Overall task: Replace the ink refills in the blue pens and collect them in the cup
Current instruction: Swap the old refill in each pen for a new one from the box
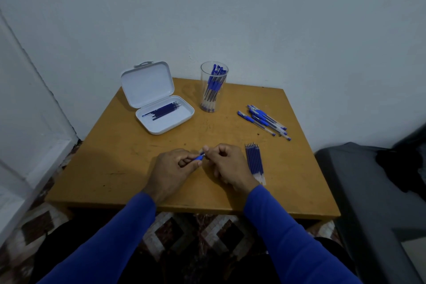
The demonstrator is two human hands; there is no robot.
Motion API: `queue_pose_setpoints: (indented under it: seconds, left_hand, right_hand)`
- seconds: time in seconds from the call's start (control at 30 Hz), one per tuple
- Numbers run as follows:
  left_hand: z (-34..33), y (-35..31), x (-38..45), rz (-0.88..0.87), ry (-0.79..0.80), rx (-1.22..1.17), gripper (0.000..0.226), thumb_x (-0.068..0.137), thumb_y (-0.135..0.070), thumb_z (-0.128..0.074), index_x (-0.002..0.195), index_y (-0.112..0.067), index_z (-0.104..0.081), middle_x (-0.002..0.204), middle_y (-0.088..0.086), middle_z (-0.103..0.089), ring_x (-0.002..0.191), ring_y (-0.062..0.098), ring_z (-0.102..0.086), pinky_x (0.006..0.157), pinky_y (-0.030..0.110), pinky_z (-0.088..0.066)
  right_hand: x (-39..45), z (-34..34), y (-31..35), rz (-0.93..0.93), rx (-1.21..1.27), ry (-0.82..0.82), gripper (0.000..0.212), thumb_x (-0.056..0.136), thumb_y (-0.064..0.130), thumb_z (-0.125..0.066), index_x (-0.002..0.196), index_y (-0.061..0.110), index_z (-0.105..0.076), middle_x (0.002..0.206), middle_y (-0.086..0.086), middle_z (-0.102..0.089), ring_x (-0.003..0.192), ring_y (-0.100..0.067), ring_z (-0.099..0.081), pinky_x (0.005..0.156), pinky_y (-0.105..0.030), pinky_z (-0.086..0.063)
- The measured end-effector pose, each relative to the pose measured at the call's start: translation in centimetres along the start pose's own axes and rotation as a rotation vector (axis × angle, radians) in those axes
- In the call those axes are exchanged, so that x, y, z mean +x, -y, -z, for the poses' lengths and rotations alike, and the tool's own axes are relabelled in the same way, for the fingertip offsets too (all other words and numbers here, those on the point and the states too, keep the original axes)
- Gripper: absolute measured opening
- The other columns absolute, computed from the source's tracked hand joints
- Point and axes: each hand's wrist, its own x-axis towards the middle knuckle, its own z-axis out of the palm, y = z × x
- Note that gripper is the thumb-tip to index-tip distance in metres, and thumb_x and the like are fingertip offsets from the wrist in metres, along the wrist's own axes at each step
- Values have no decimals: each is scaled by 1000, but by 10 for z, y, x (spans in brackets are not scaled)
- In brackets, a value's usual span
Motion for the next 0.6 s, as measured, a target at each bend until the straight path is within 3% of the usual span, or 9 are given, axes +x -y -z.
queue_pose_setpoints:
  seconds: [0.23, 0.33, 0.4, 0.47, 0.53, 0.6]
  left_hand:
    - [0, 1, 0, -30, -22, -4, 17, 83, -25, -81, 100, -26, -79, 82, -17, -69, 80, 3, -64, 65, 11, -46]
    - [-1, 3, 0, -38, -40, -24, 13, 84, -24, -81, 96, -25, -80, 78, -15, -70, 75, 9, -64, 61, 13, -45]
    - [-1, 4, 0, -36, -54, -40, 12, 84, -23, -80, 96, -24, -80, 77, -13, -70, 72, 11, -63, 59, 14, -46]
    - [-1, 5, -1, -39, -66, -49, 12, 85, -22, -80, 97, -24, -80, 76, -13, -70, 72, 12, -63, 59, 16, -47]
    - [-1, 5, -1, -49, -73, -56, 12, 85, -21, -80, 97, -24, -80, 77, -14, -70, 72, 12, -64, 59, 17, -48]
    - [-1, 5, -1, -56, -77, -62, 13, 84, -20, -81, 97, -22, -80, 78, -16, -70, 74, 8, -65, 61, 13, -47]
  right_hand:
    - [3, 1, -2, 5, 121, 60, 22, 97, 31, -68, 88, 10, -70, 93, -17, -73, 60, -8, -53, 56, -25, -46]
    - [3, 1, -1, 29, 109, 62, 9, 97, 21, -68, 91, 18, -73, 99, -11, -74, 68, -7, -56, 60, -23, -46]
    - [4, 2, 1, 61, 72, 76, 8, 97, 15, -67, 97, 21, -73, 100, -7, -73, 72, -7, -58, 61, -23, -46]
    - [5, 4, 5, 63, 117, 114, 21, 93, 11, -70, 109, 25, -69, 103, -8, -71, 74, -8, -60, 58, -21, -47]
    - [4, 5, 8, 39, 141, 104, 29, 90, 16, -75, 115, 27, -65, 102, -8, -71, 73, -8, -62, 56, -19, -47]
    - [3, 2, 9, 36, 79, 41, 19, 93, 33, -72, 104, 17, -69, 98, -11, -71, 73, -12, -60, 60, -23, -47]
